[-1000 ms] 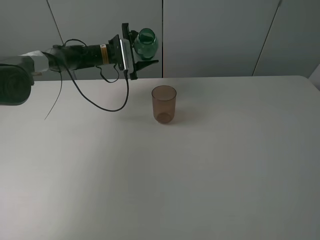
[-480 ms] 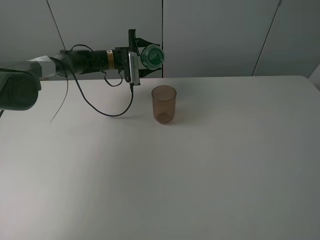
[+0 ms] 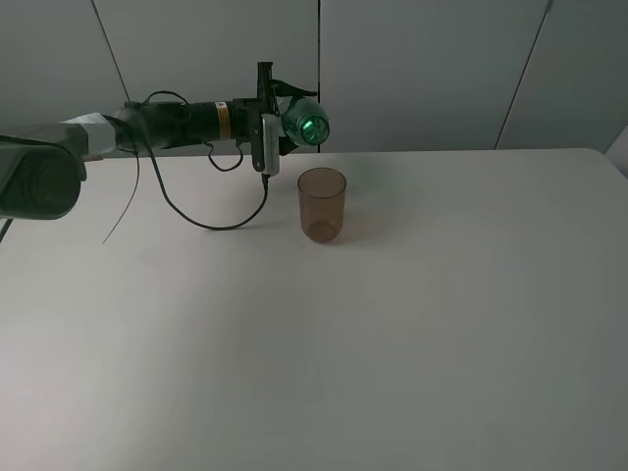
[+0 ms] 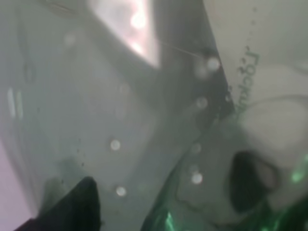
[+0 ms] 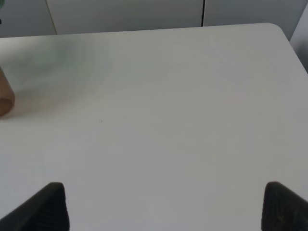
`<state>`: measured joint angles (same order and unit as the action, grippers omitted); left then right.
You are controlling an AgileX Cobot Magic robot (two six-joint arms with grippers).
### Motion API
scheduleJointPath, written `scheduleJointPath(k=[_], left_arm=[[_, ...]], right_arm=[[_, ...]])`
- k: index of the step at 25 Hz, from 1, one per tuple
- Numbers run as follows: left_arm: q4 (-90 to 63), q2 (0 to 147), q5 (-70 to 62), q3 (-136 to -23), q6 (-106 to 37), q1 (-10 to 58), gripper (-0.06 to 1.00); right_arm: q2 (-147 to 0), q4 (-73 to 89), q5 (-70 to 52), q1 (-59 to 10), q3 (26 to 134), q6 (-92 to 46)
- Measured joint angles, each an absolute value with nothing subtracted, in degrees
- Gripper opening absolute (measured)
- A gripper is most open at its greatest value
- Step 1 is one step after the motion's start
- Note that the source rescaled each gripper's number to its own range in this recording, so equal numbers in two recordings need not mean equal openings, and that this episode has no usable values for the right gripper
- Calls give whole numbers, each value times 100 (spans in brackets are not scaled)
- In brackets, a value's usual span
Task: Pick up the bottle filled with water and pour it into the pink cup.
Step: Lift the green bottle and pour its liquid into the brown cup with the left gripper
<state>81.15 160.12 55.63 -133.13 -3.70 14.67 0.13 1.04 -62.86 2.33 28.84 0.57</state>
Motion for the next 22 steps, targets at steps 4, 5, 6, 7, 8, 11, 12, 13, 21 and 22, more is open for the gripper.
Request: scheduleJointPath(k=[4, 5, 6, 7, 8, 11, 12, 13, 21, 22], left_arm=[[8090, 16012, 5563, -13313, -643, 1467, 56], [8076, 16012, 5563, -13313, -714, 1467, 56], [8065, 16012, 5563, -13313, -775, 1467, 56], [8056, 16012, 5563, -13313, -799, 1467, 56], [8046, 16012, 5551, -13313, -834, 1467, 56], [8043, 16012, 5551, -13313, -995, 1467, 56], [8043, 16012, 5539, -13313, -1066, 1467, 56], [8043, 16012, 5527, -13313, -1122, 1467, 56], [7999, 16012, 5527, -13313, -1550, 1467, 56], [7999, 16012, 5527, -13313, -1610, 1467, 56]], right_arm=[[13, 104, -6286, 233, 2884, 57], [13, 104, -6286, 233, 2884, 57], [13, 104, -6286, 233, 2884, 57], [13, 104, -6286, 233, 2884, 57], [13, 104, -6286, 233, 2884, 57], [13, 104, -6286, 233, 2884, 57], [13, 104, -6286, 233, 2884, 57], [13, 104, -6286, 233, 2884, 57], [13, 104, -6286, 233, 2884, 57], [13, 104, -6286, 233, 2884, 57]])
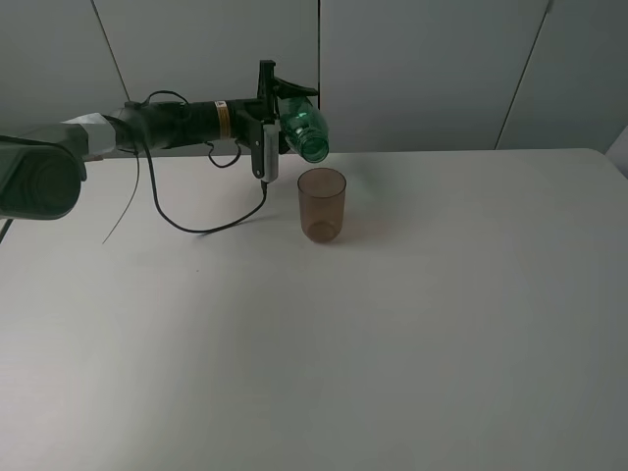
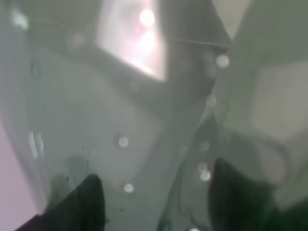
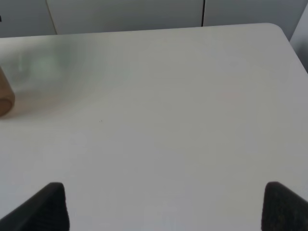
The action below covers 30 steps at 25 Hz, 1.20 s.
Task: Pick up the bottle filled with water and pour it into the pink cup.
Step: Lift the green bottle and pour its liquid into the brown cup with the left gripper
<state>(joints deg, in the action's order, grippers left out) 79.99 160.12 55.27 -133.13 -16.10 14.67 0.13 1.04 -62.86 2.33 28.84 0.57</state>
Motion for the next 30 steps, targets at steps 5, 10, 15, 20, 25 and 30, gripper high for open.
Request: scheduleJointPath(k=[5, 10, 15, 20, 25, 30], left_arm=[[7999, 16012, 5527, -13313, -1901, 1467, 56], [7999, 16012, 5527, -13313, -2196, 1476, 56], [7999, 16012, 5553, -13313, -2323, 1487, 56], [7999, 16001, 5569, -13313, -2426, 1487, 56], [7999, 15955, 5600, -13313, -2490, 1487, 56], [7999, 15955, 5600, -13313, -2563, 1487, 56]], right_arm=[[13, 104, -6286, 233, 2884, 57], [13, 104, -6286, 233, 2884, 57], [13, 104, -6286, 233, 2884, 57], [13, 104, -6286, 233, 2884, 57], [13, 104, -6286, 233, 2884, 57], [13, 104, -6286, 233, 2884, 57]])
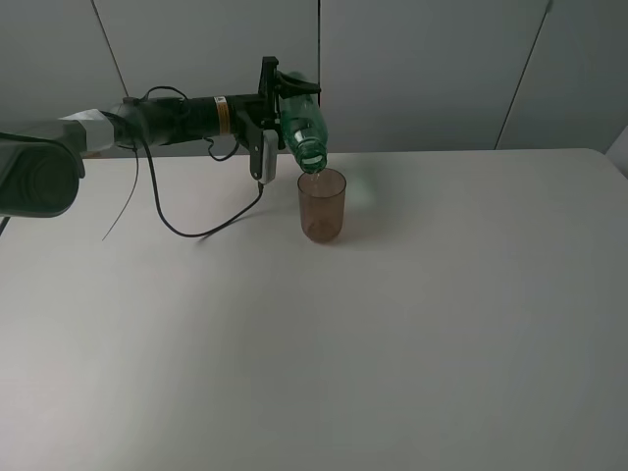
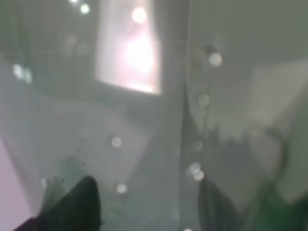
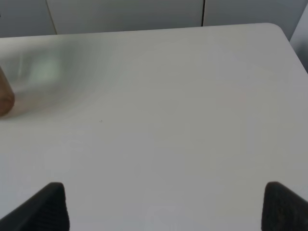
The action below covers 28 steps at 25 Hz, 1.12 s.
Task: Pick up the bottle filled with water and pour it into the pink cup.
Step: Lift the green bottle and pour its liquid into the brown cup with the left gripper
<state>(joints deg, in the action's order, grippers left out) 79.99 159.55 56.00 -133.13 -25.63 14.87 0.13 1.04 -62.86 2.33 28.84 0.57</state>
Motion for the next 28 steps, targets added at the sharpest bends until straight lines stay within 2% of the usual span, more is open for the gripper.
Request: scheduleJointPath(k=[28], left_arm=[[7996, 15745, 5486, -13313, -2800, 1487, 56]], right_arm=[[13, 104, -6286, 233, 2884, 57]])
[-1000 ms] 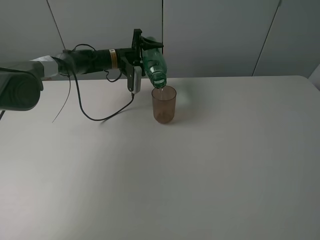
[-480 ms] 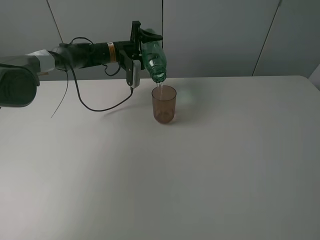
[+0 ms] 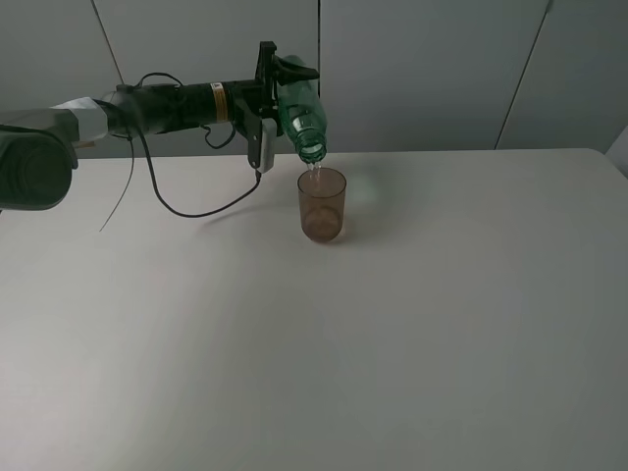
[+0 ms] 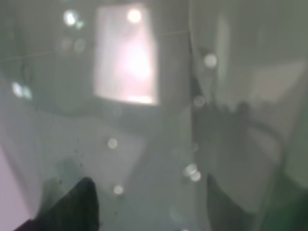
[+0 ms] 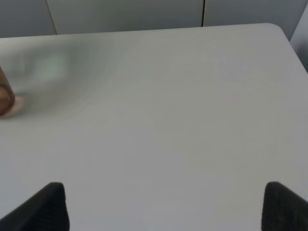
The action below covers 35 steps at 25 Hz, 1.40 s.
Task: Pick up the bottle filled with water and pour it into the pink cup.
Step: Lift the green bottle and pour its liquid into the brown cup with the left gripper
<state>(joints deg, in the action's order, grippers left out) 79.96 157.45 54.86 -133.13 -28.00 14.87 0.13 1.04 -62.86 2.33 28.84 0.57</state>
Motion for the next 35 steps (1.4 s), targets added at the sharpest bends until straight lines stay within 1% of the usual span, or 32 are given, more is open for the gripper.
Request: scheduleJointPath(k=[35], left_arm=[[7727, 15745, 5567, -13313, -3918, 1533, 56]], right_arm=[[13, 104, -6286, 233, 2884, 57]])
